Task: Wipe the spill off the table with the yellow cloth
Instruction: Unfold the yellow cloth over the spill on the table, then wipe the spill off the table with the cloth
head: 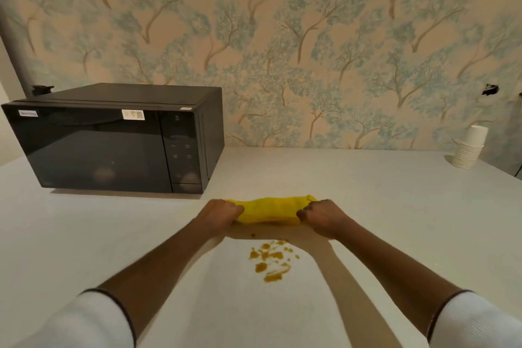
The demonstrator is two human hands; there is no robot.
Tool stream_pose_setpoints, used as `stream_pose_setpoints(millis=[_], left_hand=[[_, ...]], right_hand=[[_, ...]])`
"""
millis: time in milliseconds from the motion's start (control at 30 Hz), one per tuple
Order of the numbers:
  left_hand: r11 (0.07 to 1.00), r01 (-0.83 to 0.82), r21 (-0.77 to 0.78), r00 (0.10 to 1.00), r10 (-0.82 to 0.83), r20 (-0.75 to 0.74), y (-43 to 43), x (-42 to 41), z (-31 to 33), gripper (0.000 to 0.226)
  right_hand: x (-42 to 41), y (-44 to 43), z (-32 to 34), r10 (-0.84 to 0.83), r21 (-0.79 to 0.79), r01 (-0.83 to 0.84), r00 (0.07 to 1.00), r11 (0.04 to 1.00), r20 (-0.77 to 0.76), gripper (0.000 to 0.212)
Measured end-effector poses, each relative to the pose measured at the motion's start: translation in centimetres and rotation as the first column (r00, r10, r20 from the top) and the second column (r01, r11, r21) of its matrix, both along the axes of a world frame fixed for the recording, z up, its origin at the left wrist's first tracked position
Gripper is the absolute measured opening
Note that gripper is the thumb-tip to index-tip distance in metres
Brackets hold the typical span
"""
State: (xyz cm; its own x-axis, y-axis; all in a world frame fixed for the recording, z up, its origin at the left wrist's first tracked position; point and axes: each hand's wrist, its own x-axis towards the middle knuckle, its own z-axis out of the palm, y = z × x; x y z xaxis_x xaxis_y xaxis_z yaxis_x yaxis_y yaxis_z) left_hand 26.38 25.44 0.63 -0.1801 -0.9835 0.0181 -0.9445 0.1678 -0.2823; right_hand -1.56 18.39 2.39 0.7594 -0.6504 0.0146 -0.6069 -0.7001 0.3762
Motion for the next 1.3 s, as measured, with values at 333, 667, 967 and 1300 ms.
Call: stream_pose_setpoints(millis=[333,667,967,1300], left_hand=[[1.0,0.006,-0.024,0.954,-0.013,-0.301,0.2,0.1,2.1,0.061],[0.99,-0.074,0.118,0.958,0.103,-0.267,-2.6,-4.6,-3.8,0.06],[0.979,-0.153,0.136,0.958,0.181,-0.222,-0.5,-4.5,-6.3,0.061],[0.979,-0.108,0.174,0.961,0.148,-0.233,6.1,-5.9,-6.0,0.064]], right_hand=[[2.1,0.5,-0.6,-0.304,0.407,0.148,0.885,0.901,0.353,0.066],[7.3,-0.9,-5.4,-0.365,0.333,0.256,0.873,0.907,0.323,0.057],[7.8,1.3,-7.8,-0.369,0.374,0.273,0.904,0.886,0.214,0.07],[6.0,8.8,-8.2,-0.36,0.336,0.275,0.906,0.901,0.221,0.07]])
